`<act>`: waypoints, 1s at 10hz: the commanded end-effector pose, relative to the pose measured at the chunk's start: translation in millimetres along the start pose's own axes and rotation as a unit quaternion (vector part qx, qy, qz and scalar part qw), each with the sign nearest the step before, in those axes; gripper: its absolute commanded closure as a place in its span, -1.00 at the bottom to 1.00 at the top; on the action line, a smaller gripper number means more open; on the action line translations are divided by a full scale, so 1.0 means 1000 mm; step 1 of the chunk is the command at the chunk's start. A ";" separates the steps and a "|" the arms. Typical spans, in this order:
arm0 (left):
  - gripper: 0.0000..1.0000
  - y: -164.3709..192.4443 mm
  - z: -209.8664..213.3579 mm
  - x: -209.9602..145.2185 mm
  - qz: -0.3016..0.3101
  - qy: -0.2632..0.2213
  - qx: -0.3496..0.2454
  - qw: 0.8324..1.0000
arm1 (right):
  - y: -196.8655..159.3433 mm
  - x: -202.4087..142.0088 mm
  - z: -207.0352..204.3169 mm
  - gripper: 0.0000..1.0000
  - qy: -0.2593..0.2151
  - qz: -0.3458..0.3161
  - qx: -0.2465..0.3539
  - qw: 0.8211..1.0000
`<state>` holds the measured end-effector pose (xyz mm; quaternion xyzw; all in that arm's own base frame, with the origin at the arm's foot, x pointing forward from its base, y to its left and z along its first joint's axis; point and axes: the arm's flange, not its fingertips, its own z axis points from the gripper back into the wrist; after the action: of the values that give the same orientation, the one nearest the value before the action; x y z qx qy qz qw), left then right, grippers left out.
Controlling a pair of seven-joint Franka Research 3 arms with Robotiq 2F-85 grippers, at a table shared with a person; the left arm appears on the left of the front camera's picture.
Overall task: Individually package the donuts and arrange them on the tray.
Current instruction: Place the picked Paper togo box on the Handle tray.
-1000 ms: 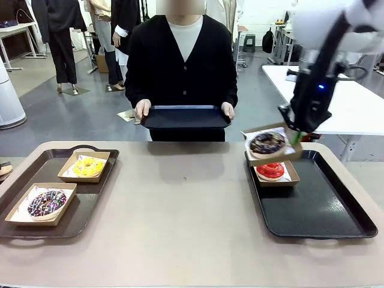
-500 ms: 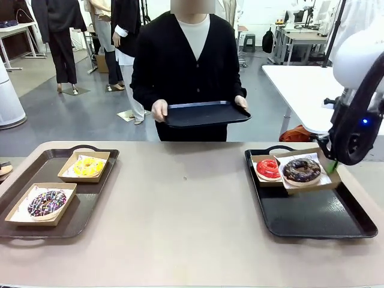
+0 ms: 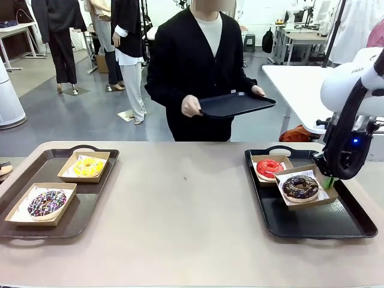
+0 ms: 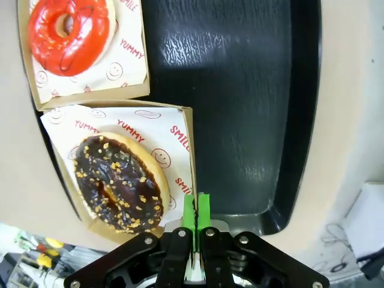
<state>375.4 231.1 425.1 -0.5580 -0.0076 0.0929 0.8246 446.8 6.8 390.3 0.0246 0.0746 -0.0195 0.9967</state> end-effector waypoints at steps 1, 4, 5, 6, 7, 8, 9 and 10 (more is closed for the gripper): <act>-1.00 -0.001 0.002 -0.002 0.004 -0.003 0.004 1.000 | -0.003 -0.003 0.005 0.97 -0.006 -0.005 0.005 1.000; -1.00 -0.001 0.002 -0.002 0.004 -0.003 0.004 1.000 | -0.003 -0.003 0.005 0.97 -0.006 -0.005 0.005 1.000; -1.00 -0.001 0.002 -0.002 0.004 -0.003 0.004 1.000 | -0.003 -0.003 0.005 0.97 -0.006 -0.005 0.005 1.000; -1.00 -0.001 0.002 -0.002 0.004 -0.003 0.004 1.000 | -0.003 -0.003 0.005 0.97 -0.006 -0.005 0.005 1.000; -1.00 -0.001 0.002 -0.002 0.004 -0.003 0.004 1.000 | -0.003 -0.003 0.005 0.97 -0.006 -0.005 0.005 1.000; -1.00 -0.001 0.002 -0.002 0.004 -0.003 0.004 1.000 | -0.003 -0.001 0.003 0.97 -0.004 -0.003 0.001 1.000; -1.00 -0.001 0.002 -0.002 0.004 -0.003 0.004 1.000 | -0.003 -0.011 -0.002 0.97 -0.012 0.015 -0.001 1.000; -1.00 -0.001 0.002 -0.002 0.004 -0.003 0.004 1.000 | -0.007 -0.024 -0.006 0.97 -0.010 0.017 0.006 1.000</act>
<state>375.5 231.0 425.1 -0.5580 -0.0075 0.0929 0.8246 439.3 4.1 390.4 0.0258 0.0739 -0.0163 0.9968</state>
